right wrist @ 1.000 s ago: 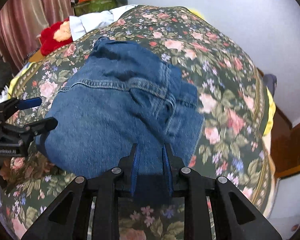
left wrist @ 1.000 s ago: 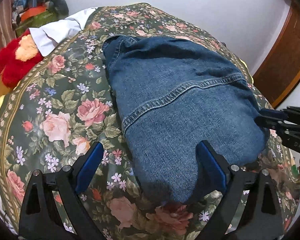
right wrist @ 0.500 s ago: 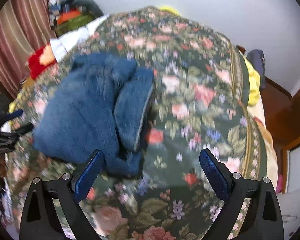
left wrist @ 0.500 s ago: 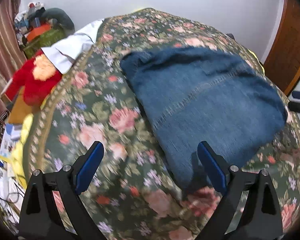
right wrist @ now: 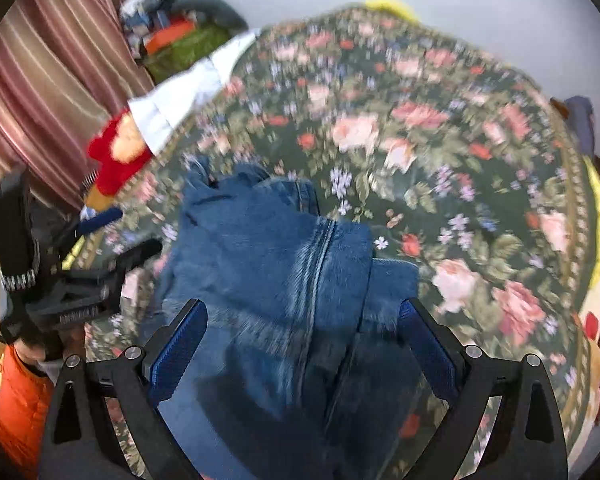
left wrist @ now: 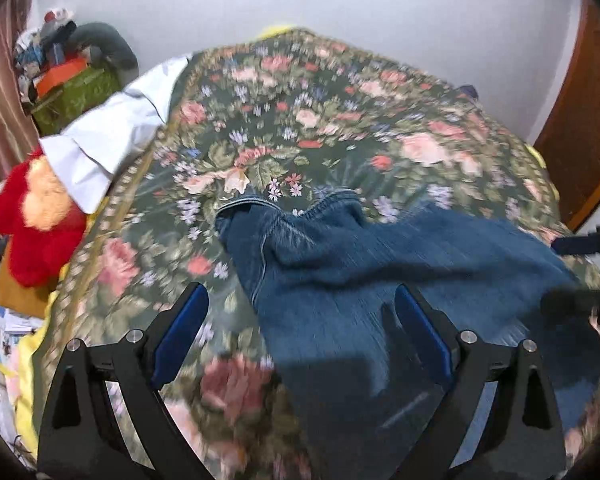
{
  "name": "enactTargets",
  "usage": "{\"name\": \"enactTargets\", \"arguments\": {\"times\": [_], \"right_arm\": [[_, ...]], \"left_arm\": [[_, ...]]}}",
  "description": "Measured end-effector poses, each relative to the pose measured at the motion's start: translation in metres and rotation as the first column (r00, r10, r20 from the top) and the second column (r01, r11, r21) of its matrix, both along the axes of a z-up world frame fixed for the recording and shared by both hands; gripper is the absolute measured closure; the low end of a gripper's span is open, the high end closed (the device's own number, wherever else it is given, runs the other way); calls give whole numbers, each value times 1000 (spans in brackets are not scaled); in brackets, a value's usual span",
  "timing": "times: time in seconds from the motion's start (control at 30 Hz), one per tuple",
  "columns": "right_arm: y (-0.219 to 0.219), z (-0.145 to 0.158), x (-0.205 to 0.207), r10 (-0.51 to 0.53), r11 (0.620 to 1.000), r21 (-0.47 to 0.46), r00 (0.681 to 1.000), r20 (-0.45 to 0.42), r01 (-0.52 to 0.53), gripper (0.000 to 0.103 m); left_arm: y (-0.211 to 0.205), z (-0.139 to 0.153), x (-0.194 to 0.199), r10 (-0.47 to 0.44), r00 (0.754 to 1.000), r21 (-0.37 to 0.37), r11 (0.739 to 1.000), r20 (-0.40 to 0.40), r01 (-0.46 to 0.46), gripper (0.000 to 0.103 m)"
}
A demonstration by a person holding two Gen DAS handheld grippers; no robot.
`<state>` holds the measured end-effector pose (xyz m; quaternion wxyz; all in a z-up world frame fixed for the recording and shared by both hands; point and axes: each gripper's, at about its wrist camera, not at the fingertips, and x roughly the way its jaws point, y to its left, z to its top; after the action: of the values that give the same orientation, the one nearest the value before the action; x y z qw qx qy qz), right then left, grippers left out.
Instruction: Fold large clothes
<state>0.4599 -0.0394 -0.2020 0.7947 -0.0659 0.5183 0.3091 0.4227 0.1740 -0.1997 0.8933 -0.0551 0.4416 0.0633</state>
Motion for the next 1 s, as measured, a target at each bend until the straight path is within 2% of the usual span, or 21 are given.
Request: {"name": "enactTargets", "arguments": {"times": [0.1, 0.23, 0.3, 0.4, 0.47, 0.53, 0.67, 0.9, 1.0], "right_arm": [[5, -23, 24, 14, 998, -62, 999, -36, -17, 7], [-5, -35, 40, 49, 998, -43, 998, -43, -51, 5], [-10, -39, 40, 52, 998, -36, 998, -41, -54, 3], [-18, -41, 38, 44, 999, -11, 997, -58, -44, 3], [-23, -40, 36, 28, 1000, 3, 997, -68, -28, 3], [-27, -37, 33, 9, 1000, 1, 998, -68, -9, 3], [-38, -23, 23, -19, 1000, -5, 999, -43, 18, 3], [-62, 13, -2, -50, 999, 11, 999, 17, 50, 3], [-70, 24, -13, -47, 998, 45, 999, 18, 46, 2]], "left_arm": [[15, -24, 28, 29, 997, -18, 999, -69, -30, 8], [36, -42, 38, 57, 994, -138, 988, -90, -69, 7], [41, -43, 34, 66, 994, -168, 982, -86, -80, 7], [42, -35, 24, 87, 994, -120, 988, -71, -95, 7], [40, -26, 13, 130, 990, 2, 992, -64, -130, 11], [40, -17, 3, 130, 990, 68, 990, -52, -127, 14], [42, 8, -27, 101, 995, 75, 992, 3, -101, 14], [31, 40, -70, 49, 996, 138, 989, 77, -60, 14], [26, 37, -81, 29, 998, 94, 995, 62, -35, 12]]}}
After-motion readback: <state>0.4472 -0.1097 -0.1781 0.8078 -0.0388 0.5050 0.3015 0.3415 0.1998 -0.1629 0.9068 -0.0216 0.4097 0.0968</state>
